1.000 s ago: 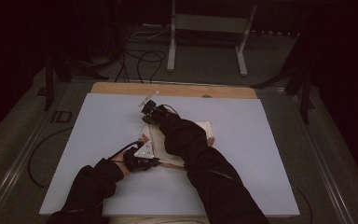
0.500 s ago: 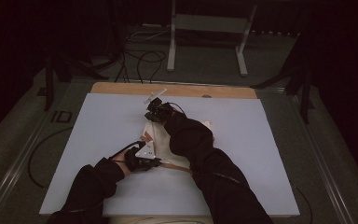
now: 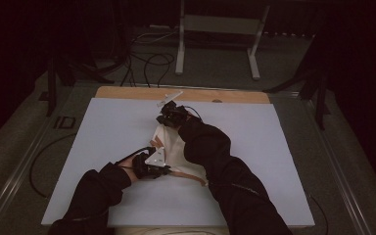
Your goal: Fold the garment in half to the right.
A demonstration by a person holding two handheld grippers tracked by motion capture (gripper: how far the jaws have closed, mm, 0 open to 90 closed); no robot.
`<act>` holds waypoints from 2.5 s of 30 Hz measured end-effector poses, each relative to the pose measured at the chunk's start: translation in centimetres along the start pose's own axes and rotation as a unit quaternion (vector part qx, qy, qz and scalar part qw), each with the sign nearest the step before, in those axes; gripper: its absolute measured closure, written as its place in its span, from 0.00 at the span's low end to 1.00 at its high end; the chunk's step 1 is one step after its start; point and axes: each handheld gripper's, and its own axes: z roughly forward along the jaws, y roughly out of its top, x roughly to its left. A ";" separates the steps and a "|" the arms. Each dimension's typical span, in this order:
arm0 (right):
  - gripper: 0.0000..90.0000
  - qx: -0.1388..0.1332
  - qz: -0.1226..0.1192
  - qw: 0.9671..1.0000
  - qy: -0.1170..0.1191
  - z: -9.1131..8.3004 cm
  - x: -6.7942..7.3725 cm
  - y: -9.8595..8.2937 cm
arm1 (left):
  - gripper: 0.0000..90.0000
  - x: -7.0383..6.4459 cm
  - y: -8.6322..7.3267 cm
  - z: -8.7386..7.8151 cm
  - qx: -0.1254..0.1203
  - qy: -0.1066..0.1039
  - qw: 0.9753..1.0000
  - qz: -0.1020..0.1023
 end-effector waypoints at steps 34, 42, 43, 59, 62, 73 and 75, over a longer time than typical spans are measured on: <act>0.98 -0.038 0.017 0.999 -0.024 -6.9 -1.5 -2.2 | 0.96 -0.2 5.5 -0.6 0.041 -0.018 0.996 0.074; 0.98 -0.045 0.025 0.998 -0.034 -8.6 -2.0 -3.6 | 0.95 -0.4 6.5 -0.2 0.054 -0.023 0.994 0.088; 0.98 -0.046 0.026 0.998 -0.035 -8.7 -2.0 -3.7 | 0.95 -0.5 6.7 -0.1 0.055 -0.025 0.994 0.089; 0.98 -0.059 0.050 0.996 -0.047 -10.6 -2.4 -6.9 | 0.95 -1.3 8.4 1.7 0.064 -0.042 0.991 0.111; 0.98 -0.060 0.055 0.996 -0.047 -10.8 -2.5 -7.4 | 0.95 -1.4 8.6 2.0 0.067 -0.046 0.990 0.114; 0.98 -0.059 0.075 0.994 -0.056 -11.1 -3.4 -10.0 | 0.95 -1.4 9.8 3.6 0.081 -0.055 0.989 0.113; 0.98 -0.058 0.079 0.993 -0.059 -11.1 -3.7 -10.3 | 0.95 -1.3 10.1 4.0 0.083 -0.056 0.989 0.108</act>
